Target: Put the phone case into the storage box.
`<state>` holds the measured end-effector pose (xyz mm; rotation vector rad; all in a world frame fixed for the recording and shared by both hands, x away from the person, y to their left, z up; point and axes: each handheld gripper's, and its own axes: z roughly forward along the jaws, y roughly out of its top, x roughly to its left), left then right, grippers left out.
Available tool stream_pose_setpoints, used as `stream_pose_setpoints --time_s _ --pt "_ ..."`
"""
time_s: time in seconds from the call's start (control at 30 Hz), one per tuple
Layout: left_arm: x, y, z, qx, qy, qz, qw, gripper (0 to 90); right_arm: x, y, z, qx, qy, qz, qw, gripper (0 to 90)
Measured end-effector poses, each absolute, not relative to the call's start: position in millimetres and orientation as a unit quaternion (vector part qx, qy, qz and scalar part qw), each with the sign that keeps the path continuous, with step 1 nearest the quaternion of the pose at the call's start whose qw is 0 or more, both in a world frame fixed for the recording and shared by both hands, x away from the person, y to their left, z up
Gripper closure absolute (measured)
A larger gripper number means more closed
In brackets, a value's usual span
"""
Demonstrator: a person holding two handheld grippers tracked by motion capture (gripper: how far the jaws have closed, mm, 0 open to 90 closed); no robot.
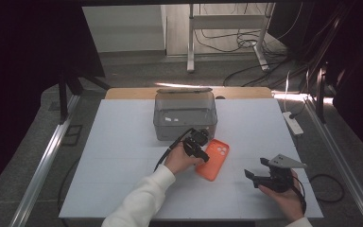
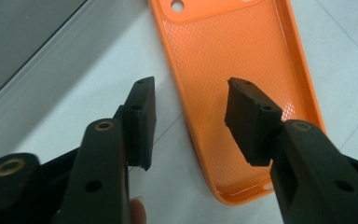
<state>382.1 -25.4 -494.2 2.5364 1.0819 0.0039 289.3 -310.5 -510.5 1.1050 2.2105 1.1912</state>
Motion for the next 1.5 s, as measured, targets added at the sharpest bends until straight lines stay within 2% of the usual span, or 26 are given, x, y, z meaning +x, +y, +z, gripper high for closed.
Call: stream_pose_setpoints --time_s 0.17,0.37,1.03,1.5 --pt "382.2 -26.4 -494.9 0.904 0.386 -0.002 0.187 63.8 289.4 -310.5 -510.6 0.395 0.79 0.425 0.198 18.3" --pt "382.6 -27.3 -496.4 0.903 0.39 -0.007 0.182 70.9 289.3 -310.4 -510.5 0.395 0.79 0.426 0.198 18.3" --pt "386.6 -34.4 -496.2 0.886 0.435 0.003 0.161 83.1 288.6 -311.4 -507.6 0.39 0.787 0.437 0.195 18.3" --pt "385.3 -36.1 -495.6 0.872 0.463 0.009 0.157 86.9 288.0 -310.6 -505.1 0.387 0.786 0.44 0.198 18.3"
